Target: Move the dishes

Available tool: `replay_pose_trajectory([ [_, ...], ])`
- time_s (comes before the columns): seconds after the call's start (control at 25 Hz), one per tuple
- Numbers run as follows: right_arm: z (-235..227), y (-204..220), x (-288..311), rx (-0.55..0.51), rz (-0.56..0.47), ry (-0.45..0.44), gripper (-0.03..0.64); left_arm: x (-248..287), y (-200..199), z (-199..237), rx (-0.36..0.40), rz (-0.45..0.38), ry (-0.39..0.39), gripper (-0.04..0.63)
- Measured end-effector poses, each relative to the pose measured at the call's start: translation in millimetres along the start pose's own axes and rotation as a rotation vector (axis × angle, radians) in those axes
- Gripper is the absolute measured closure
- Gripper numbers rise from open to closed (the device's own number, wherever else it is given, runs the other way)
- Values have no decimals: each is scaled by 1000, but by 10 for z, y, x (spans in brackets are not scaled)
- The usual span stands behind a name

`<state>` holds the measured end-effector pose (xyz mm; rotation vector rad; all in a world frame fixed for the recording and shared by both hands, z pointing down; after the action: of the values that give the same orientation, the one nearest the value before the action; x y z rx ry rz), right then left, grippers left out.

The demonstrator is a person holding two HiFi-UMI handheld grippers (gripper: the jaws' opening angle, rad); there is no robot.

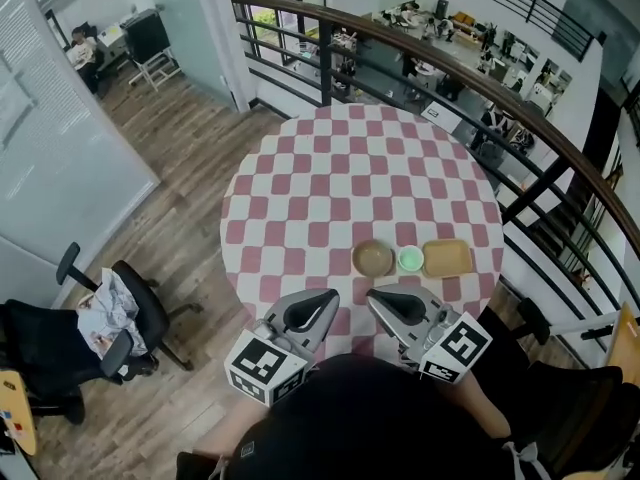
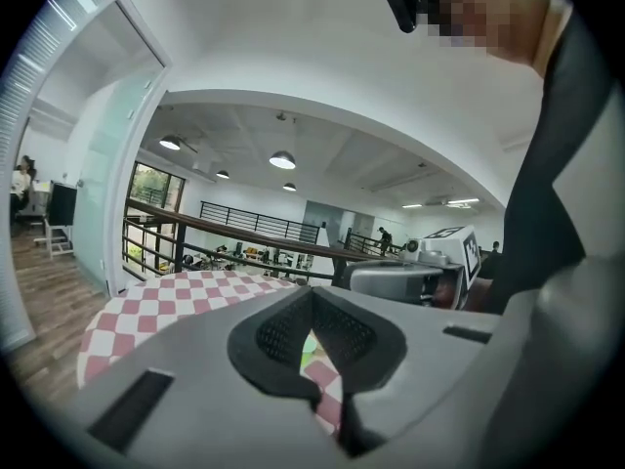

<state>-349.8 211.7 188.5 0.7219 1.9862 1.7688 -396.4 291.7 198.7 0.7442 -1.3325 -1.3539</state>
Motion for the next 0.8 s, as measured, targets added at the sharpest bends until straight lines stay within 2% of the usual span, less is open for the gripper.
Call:
replay_pose_trajectory([
  [0.36,79,-52,129,-4,-1,-38,598,-272,23,120,-28,-28,-72,592],
  [0.8,131,-21,103,-19,15,-35,598,-333,-6,154,-26,-52,-93,592],
])
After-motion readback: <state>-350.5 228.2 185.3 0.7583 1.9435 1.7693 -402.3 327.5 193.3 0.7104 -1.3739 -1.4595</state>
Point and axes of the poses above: the fingertips, and each gripper's own axes: x forward along the fingers, z to its left, y out of its underside, the point moved 3 cm from there along -x, backward along the fingers, and after that the axes turned 6 degrees about -y, right-handed, at the moved point
